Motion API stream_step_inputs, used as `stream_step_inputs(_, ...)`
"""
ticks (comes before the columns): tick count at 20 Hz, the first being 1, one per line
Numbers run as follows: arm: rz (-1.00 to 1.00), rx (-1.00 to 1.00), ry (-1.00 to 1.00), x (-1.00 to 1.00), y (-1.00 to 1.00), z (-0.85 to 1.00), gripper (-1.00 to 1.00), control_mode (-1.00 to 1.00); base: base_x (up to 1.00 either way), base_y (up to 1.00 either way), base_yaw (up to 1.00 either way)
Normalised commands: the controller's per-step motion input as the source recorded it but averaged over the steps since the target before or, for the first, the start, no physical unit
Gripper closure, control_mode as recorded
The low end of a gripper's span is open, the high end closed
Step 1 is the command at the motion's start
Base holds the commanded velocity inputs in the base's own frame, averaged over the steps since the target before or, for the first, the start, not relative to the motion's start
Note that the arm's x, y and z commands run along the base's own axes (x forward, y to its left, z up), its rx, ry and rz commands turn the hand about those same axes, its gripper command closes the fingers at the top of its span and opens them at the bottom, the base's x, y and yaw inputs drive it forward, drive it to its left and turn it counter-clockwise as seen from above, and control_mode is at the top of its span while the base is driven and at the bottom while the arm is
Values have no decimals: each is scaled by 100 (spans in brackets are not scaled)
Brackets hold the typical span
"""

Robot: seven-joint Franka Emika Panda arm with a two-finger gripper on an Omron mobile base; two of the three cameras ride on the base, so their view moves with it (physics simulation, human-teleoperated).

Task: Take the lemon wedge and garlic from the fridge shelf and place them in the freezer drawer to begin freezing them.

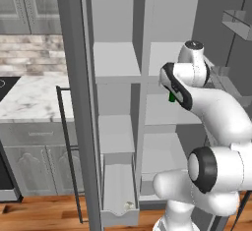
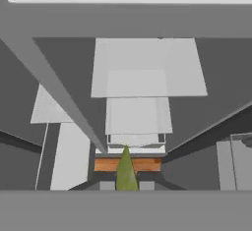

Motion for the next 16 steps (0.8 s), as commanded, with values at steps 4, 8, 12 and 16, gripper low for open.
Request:
stream_step_inputs(4,25,1,0,-100,58,-34,100,-100,0,0,0)
stream_step_inputs(8,25,3,0,-74,23,-1,100,-100,0,0,0)
stream_step_inputs(12,2,0,0,-2,0,0,100,-100,0,0,0)
stream_step_inputs(16,0,0,0,0,0,0,100,-100,0,0,0)
